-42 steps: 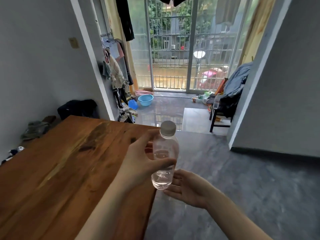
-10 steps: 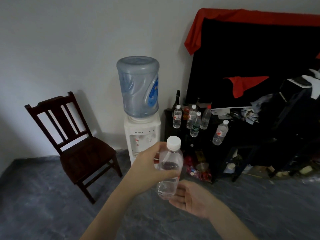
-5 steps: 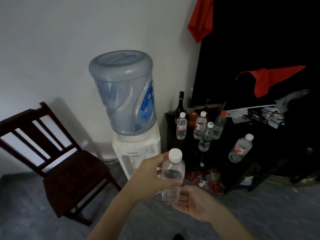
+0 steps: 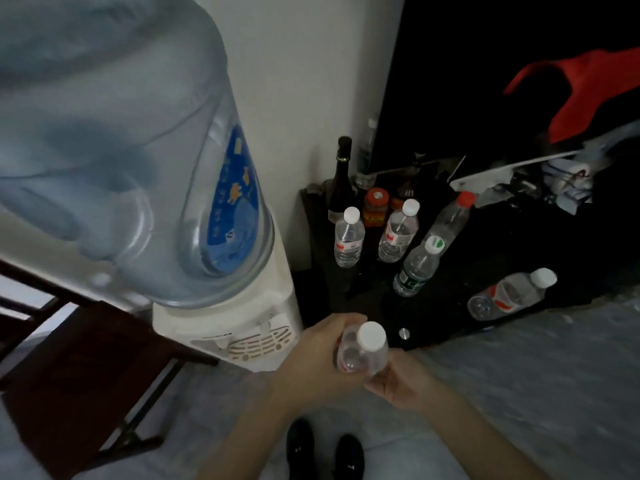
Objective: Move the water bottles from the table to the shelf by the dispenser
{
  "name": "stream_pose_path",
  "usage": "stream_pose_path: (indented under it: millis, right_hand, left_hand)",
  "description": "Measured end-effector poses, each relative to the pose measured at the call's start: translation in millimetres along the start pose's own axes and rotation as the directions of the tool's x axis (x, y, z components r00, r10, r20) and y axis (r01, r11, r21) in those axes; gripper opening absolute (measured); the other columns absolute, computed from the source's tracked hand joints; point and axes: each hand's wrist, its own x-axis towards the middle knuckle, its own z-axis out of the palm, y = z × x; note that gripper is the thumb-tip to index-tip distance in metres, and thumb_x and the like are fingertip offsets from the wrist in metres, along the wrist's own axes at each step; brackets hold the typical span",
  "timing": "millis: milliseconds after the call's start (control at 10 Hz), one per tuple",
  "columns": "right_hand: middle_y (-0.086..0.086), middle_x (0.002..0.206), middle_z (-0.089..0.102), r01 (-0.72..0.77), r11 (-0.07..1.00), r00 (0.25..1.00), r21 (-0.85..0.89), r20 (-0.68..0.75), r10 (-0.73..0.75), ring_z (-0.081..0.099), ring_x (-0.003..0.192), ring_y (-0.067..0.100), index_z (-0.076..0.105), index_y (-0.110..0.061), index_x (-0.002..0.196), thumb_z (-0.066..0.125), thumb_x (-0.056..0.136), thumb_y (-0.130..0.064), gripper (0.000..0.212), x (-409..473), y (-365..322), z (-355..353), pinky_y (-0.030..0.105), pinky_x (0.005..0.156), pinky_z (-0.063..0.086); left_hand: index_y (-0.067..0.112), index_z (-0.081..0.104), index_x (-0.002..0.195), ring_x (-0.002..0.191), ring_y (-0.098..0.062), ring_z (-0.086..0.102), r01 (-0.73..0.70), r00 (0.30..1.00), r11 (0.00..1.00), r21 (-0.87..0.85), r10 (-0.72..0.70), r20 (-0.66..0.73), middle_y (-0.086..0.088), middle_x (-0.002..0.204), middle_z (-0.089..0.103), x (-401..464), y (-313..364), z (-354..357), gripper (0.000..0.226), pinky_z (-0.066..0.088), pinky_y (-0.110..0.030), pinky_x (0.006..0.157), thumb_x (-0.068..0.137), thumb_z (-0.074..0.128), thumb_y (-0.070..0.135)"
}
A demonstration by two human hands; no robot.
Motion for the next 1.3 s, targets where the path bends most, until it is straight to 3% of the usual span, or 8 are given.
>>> stream_pose_path:
  millis: [100, 200, 300, 400, 600, 900, 1200, 1300]
  right_hand:
    - [0.029, 0.118, 0.06, 0.06, 0.998, 0.994, 0.031, -0.097, -0.057, 0.057, 0.107, 0.038, 0.051, 0.011, 0.132, 0.071, 0.082, -0.014, 0.059, 45.1, -5.6, -11.5, 0.048, 0.098, 0.047]
    - [0.023, 0.096, 0.063, 0.041, 0.993, 0.99, 0.109, -0.142, -0.025, 0.061, 0.089, 0.034, 0.06, 0.011, 0.109, 0.086, 0.064, -0.02, 0.061, 59.5, -18.7, -10.4, 0.04, 0.082, 0.052]
    - [0.015, 0.078, 0.065, 0.077, 0.987, 0.974, 0.142, -0.222, -0.044, 0.065, 0.066, 0.024, 0.058, -0.002, 0.087, 0.053, 0.096, -0.003, 0.01, 66.1, -30.0, -9.5, 0.031, 0.058, 0.055]
    - [0.015, 0.073, 0.061, 0.106, 0.98, 0.965, 0.166, -0.254, -0.061, 0.061, 0.064, 0.024, 0.06, -0.001, 0.076, 0.064, 0.09, -0.008, 0.016, 71.0, -34.7, -13.9, 0.032, 0.057, 0.05]
    - [0.023, 0.11, 0.063, 0.117, 0.983, 0.91, 0.14, -0.411, -0.05, 0.06, 0.096, 0.036, 0.056, 0.003, 0.122, 0.054, 0.098, -0.008, 0.027, 80.6, -38.8, -14.3, 0.037, 0.066, 0.052]
    - [0.021, 0.107, 0.063, 0.089, 0.987, 0.928, 0.136, -0.372, -0.033, 0.06, 0.095, 0.032, 0.059, 0.002, 0.118, 0.052, 0.095, -0.006, 0.025, 57.8, -49.3, -7.8, 0.036, 0.071, 0.051]
    - [0.012, 0.091, 0.06, 0.134, 0.982, 0.945, 0.131, -0.315, -0.087, 0.057, 0.092, 0.024, 0.056, -0.008, 0.085, 0.05, 0.096, -0.011, 0.013, -3.4, -71.0, 2.7, 0.041, 0.098, 0.04]
    - [0.012, 0.097, 0.06, 0.177, 0.983, 0.939, 0.039, -0.305, -0.157, 0.056, 0.091, 0.023, 0.06, -0.009, 0.096, 0.052, 0.094, -0.016, 0.011, -32.6, -86.4, 6.0, 0.039, 0.092, 0.04]
  left_hand:
    - [0.054, 0.048, 0.118, 0.107, 0.017, 0.054, -0.014, 0.999, 1.0, -0.001, 0.014, 0.044, 0.025, 0.116, 0.058, 30.4, -33.8, 16.3, 0.061, 0.042, -0.007, 0.088, 0.07, 0.084, 0.04]
    - [0.062, 0.043, 0.115, 0.108, 0.007, 0.056, -0.029, 0.995, 0.999, 0.014, 0.028, 0.091, 0.024, 0.12, 0.054, 53.9, -57.3, 34.0, 0.058, 0.049, -0.021, 0.09, 0.072, 0.078, 0.048]
    - [0.048, 0.044, 0.12, 0.108, 0.004, 0.056, -0.039, 0.993, 0.999, 0.011, 0.038, 0.115, 0.024, 0.122, 0.052, 71.5, -70.9, 51.4, 0.055, 0.051, -0.025, 0.088, 0.074, 0.075, 0.054]
    - [0.036, 0.046, 0.125, 0.111, -0.004, 0.055, -0.071, 0.986, 0.997, 0.019, 0.067, 0.151, 0.015, 0.126, 0.053, 82.3, -74.5, 61.7, 0.055, 0.05, -0.024, 0.087, 0.079, 0.072, 0.053]
    - [0.028, 0.052, 0.127, 0.11, -0.004, 0.055, -0.082, 0.987, 0.996, 0.027, 0.077, 0.139, 0.012, 0.126, 0.054, 97.8, -75.2, 67.6, 0.055, 0.044, -0.013, 0.083, 0.08, 0.076, 0.044]
    - [0.021, 0.05, 0.134, 0.116, -0.004, 0.053, 0.004, 0.996, 0.998, -0.062, 0.002, 0.085, 0.014, 0.126, 0.047, 97.6, -76.3, 82.5, 0.061, 0.038, -0.003, 0.087, 0.081, 0.074, 0.039]
    - [0.022, 0.022, 0.157, 0.144, -0.025, 0.031, -0.064, 0.991, 0.95, 0.305, 0.023, 0.135, 0.002, 0.163, 0.016, 86.6, -59.0, 54.0, 0.093, 0.038, -0.04, 0.113, 0.082, 0.074, 0.038]
    - [0.024, 0.03, 0.154, 0.143, -0.026, 0.035, -0.068, 0.997, 0.913, 0.402, 0.05, 0.055, 0.002, 0.163, 0.016, 75.9, -36.3, 33.2, 0.073, 0.039, -0.041, 0.112, 0.09, 0.063, 0.034]
